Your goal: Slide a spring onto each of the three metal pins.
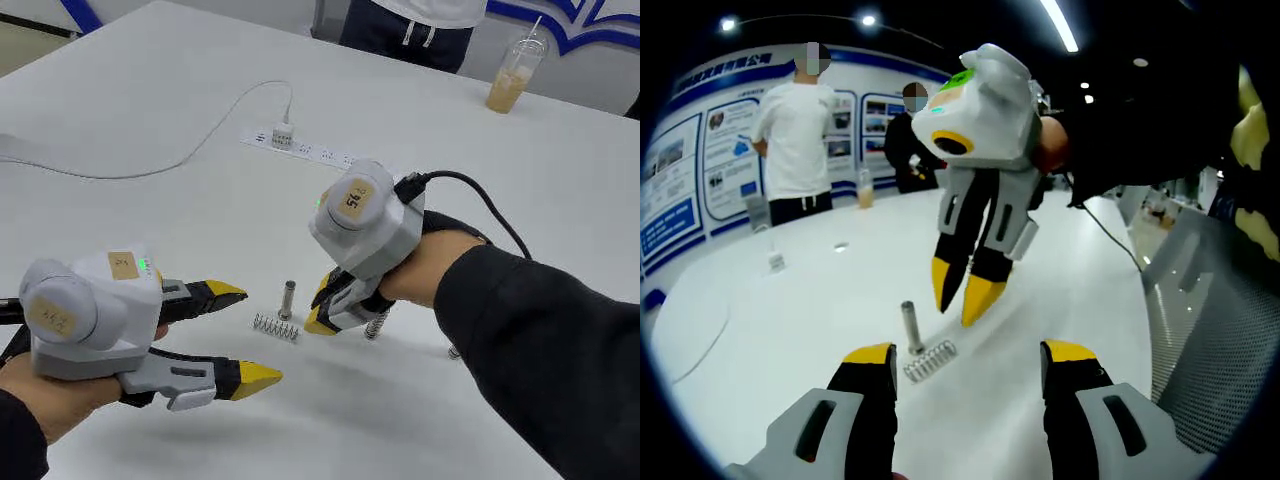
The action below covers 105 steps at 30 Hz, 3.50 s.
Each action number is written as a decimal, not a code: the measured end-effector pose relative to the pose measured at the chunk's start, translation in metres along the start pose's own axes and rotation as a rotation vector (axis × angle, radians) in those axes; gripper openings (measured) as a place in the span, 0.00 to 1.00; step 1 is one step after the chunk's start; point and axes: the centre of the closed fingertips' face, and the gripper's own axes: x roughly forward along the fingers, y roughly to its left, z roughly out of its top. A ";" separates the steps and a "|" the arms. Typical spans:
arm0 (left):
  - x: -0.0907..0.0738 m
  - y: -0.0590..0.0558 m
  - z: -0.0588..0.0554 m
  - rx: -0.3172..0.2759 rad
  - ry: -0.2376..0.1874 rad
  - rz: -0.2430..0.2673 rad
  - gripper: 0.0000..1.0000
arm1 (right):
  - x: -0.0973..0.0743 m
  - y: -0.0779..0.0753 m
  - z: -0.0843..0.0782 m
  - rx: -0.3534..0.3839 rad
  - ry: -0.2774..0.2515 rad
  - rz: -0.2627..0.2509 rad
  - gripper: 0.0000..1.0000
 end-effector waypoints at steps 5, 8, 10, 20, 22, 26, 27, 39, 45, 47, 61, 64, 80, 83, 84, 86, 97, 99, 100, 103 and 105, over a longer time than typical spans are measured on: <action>0.000 0.001 0.000 -0.001 0.001 0.001 0.59 | 0.012 -0.001 0.000 0.014 -0.008 -0.007 0.15; -0.001 0.002 -0.001 -0.001 0.006 0.001 0.59 | 0.019 0.000 -0.001 0.025 -0.010 -0.008 0.15; -0.001 0.002 -0.002 -0.001 0.008 0.001 0.59 | 0.022 -0.001 -0.002 0.026 -0.007 -0.010 0.15; -0.003 0.004 -0.005 -0.005 0.014 0.002 0.58 | 0.036 0.000 -0.008 0.024 0.014 0.001 0.14; -0.003 0.004 -0.006 -0.005 0.019 0.002 0.58 | 0.037 0.001 -0.008 0.028 0.012 0.004 0.13; -0.003 0.006 -0.007 -0.007 0.019 0.003 0.58 | 0.038 0.000 -0.008 0.030 0.011 0.006 0.12; -0.003 0.006 -0.007 -0.007 0.020 0.002 0.58 | 0.037 0.000 -0.008 0.033 0.015 0.008 0.12; 0.001 0.000 -0.011 0.008 0.038 -0.017 0.57 | 0.015 0.018 -0.011 -0.012 0.039 0.034 0.12; 0.003 -0.006 -0.009 0.026 0.038 -0.032 0.54 | -0.005 0.029 -0.007 -0.063 0.039 0.050 0.12; 0.004 -0.009 -0.007 0.034 0.036 -0.040 0.52 | -0.012 0.033 -0.007 -0.082 0.046 0.060 0.12; 0.008 -0.021 0.001 0.140 0.029 -0.093 0.27 | -0.031 0.050 -0.009 -0.157 0.071 0.073 0.12; 0.009 -0.024 0.002 0.154 0.028 -0.104 0.23 | -0.034 0.051 -0.009 -0.166 0.075 0.073 0.12; 0.010 -0.030 0.006 0.198 0.025 -0.124 0.12 | -0.051 0.058 0.000 -0.207 0.075 0.070 0.12; 0.011 -0.031 0.007 0.199 0.024 -0.124 0.12 | -0.055 0.058 0.004 -0.217 0.072 0.065 0.12; 0.011 -0.031 0.007 0.200 0.024 -0.125 0.12 | -0.056 0.058 0.005 -0.220 0.072 0.064 0.12; 0.011 -0.031 0.008 0.195 0.022 -0.124 0.12 | -0.059 0.059 0.008 -0.226 0.069 0.059 0.12; 0.011 -0.034 0.011 0.195 0.018 -0.134 0.11 | -0.068 0.065 0.024 -0.254 0.039 0.054 0.11; 0.011 -0.035 0.011 0.195 0.015 -0.136 0.11 | -0.068 0.066 0.027 -0.259 0.035 0.053 0.11; 0.012 -0.036 0.012 0.194 0.014 -0.137 0.11 | -0.069 0.066 0.028 -0.261 0.033 0.052 0.11; 0.012 -0.036 0.013 0.194 0.011 -0.137 0.11 | -0.069 0.067 0.031 -0.266 0.026 0.051 0.11; 0.012 -0.036 0.014 0.196 0.009 -0.137 0.11 | -0.070 0.067 0.033 -0.268 0.024 0.050 0.11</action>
